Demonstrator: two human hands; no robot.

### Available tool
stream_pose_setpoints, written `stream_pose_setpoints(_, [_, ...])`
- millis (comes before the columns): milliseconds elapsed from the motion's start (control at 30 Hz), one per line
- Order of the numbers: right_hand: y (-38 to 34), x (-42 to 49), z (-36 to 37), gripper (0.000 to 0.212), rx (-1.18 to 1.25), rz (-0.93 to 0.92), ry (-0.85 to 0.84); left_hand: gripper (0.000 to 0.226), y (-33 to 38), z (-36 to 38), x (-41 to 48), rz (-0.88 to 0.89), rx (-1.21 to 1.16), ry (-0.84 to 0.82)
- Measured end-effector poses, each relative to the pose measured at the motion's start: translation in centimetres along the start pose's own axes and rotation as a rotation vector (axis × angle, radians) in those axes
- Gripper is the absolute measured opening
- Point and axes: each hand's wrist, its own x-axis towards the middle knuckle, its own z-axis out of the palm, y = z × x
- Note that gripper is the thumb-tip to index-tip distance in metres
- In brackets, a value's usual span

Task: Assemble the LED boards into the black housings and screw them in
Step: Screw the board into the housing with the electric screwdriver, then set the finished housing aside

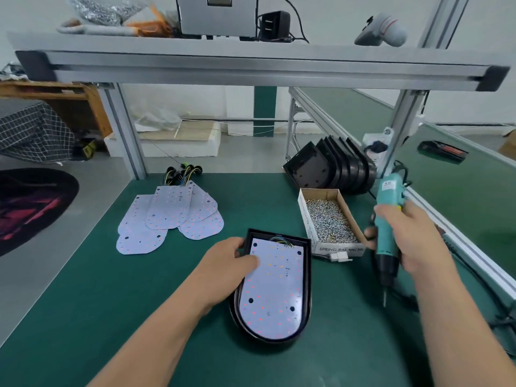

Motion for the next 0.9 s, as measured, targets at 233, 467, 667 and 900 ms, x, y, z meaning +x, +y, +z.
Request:
stream_pose_setpoints(233, [0.6, 0.0, -2.0, 0.022, -0.831, -0.039, -0.022, 0.028, -0.5, -0.4, 0.5, 0.022, 0.087, 0.076])
stream_pose_setpoints(467, [0.3, -0.5, -1.2, 0.035, -1.198, -0.100, 0.028, 0.035, -0.7, -0.6, 0.7, 0.050, 0.117, 0.103])
stream_pose_setpoints(667, [0.1, -1.0, -0.9, 0.053, -1.163, -0.211, 0.060, 0.029, -1.0, -0.7, 1.0, 0.063, 0.128, 0.113])
stream_pose_setpoints(900, [1.2, -3.6, 6.5, 0.036, -1.046, -0.885, -0.351, 0.031, -1.1, -0.7, 1.2, 0.017, 0.113, 0.131])
